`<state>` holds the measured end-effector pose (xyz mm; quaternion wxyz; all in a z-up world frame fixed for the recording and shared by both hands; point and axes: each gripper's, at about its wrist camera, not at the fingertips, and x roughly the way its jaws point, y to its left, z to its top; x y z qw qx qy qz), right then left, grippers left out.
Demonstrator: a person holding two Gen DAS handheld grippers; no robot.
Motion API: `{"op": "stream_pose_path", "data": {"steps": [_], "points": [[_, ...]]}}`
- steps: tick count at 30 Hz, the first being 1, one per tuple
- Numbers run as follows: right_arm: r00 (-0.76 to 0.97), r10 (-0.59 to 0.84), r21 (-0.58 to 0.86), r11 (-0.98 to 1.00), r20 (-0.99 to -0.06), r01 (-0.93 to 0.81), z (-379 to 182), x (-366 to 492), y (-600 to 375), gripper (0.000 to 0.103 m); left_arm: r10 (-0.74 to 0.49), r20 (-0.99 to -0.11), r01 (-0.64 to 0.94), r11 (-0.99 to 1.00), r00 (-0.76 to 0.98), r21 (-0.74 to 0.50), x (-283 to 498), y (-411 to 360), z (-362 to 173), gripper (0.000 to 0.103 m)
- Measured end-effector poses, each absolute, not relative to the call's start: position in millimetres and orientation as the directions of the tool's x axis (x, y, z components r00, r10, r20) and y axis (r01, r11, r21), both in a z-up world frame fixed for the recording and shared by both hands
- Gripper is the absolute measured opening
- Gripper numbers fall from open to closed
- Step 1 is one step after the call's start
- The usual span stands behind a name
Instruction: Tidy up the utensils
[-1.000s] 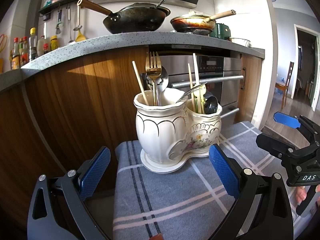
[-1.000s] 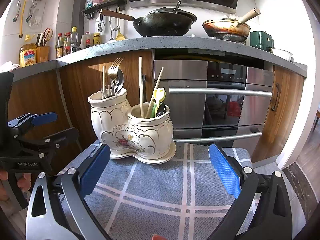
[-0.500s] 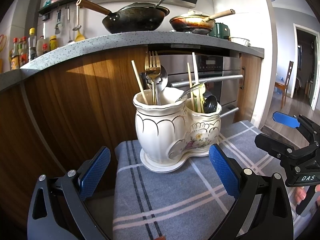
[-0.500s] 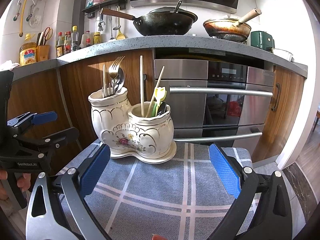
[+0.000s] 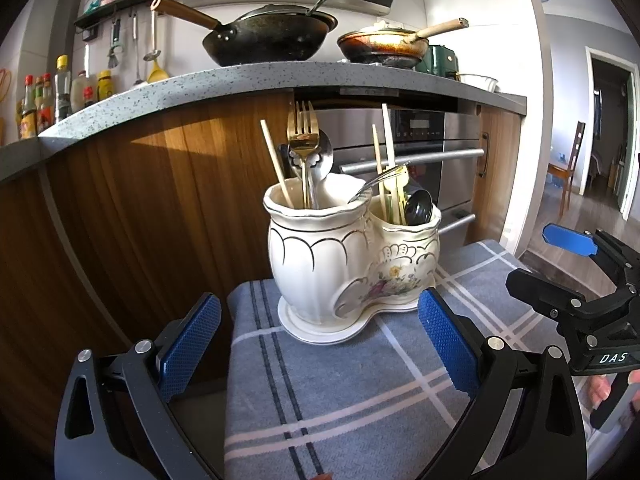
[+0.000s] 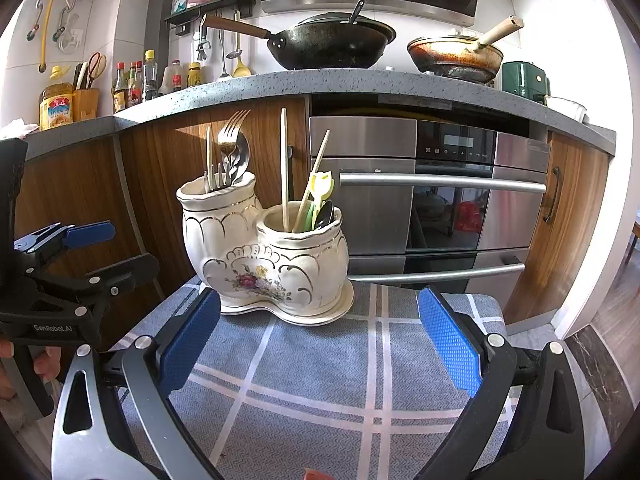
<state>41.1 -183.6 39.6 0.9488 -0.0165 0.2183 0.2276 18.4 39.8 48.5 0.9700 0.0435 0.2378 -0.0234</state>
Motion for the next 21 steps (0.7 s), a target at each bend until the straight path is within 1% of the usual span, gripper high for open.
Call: {"op": "stream_pose_path", "data": {"steps": [18, 21], "points": [[0.798, 0.427, 0.069, 0.895, -0.426, -0.441, 40.3, 42.6, -182.5, 0.098, -0.010, -0.459, 0.052, 0.995, 0.888, 0.079, 19.1, 40.4, 48.8, 0.098], [0.798, 0.426, 0.071, 0.895, -0.426, -0.440, 40.3, 43.2, -183.1, 0.098, 0.003, -0.462, 0.047, 0.994, 0.887, 0.098, 20.7, 40.2, 47.2, 0.098]]}}
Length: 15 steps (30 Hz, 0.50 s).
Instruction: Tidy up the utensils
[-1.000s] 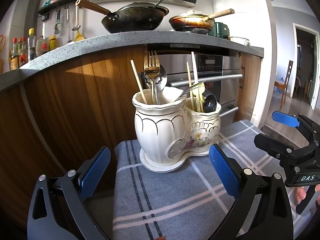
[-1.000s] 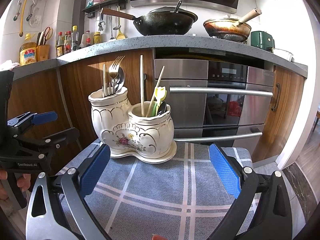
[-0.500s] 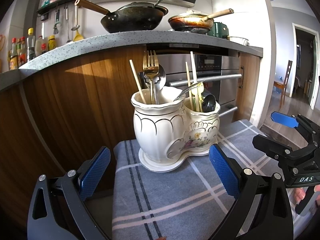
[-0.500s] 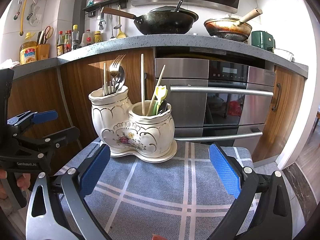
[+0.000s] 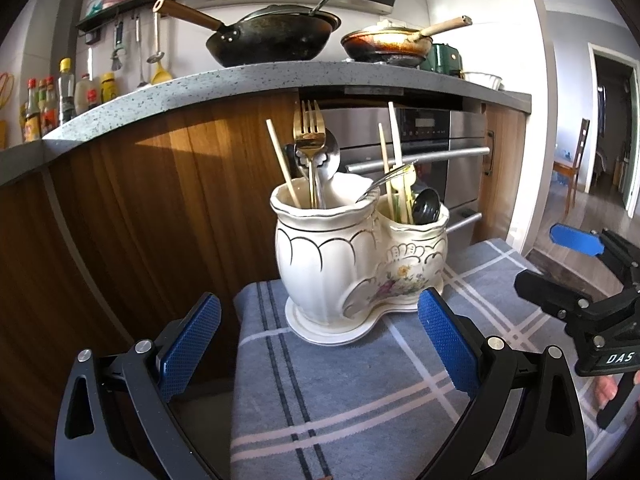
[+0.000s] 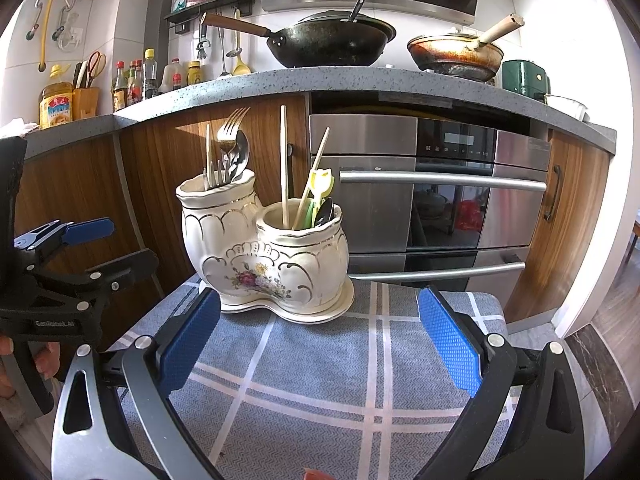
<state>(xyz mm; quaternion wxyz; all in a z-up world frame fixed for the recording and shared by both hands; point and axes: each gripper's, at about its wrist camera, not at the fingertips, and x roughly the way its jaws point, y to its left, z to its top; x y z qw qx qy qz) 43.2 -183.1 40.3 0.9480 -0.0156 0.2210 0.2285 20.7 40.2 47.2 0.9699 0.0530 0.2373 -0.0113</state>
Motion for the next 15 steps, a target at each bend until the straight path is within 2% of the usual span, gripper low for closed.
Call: {"op": "stream_pose_path", "data": {"steps": [15], "points": [[0.798, 0.416, 0.077, 0.901, -0.436, -0.427, 33.9, 48.4, -185.0, 0.098, -0.005, -0.467, 0.055, 0.994, 0.884, 0.094, 22.6, 40.6, 45.1, 0.098]]}}
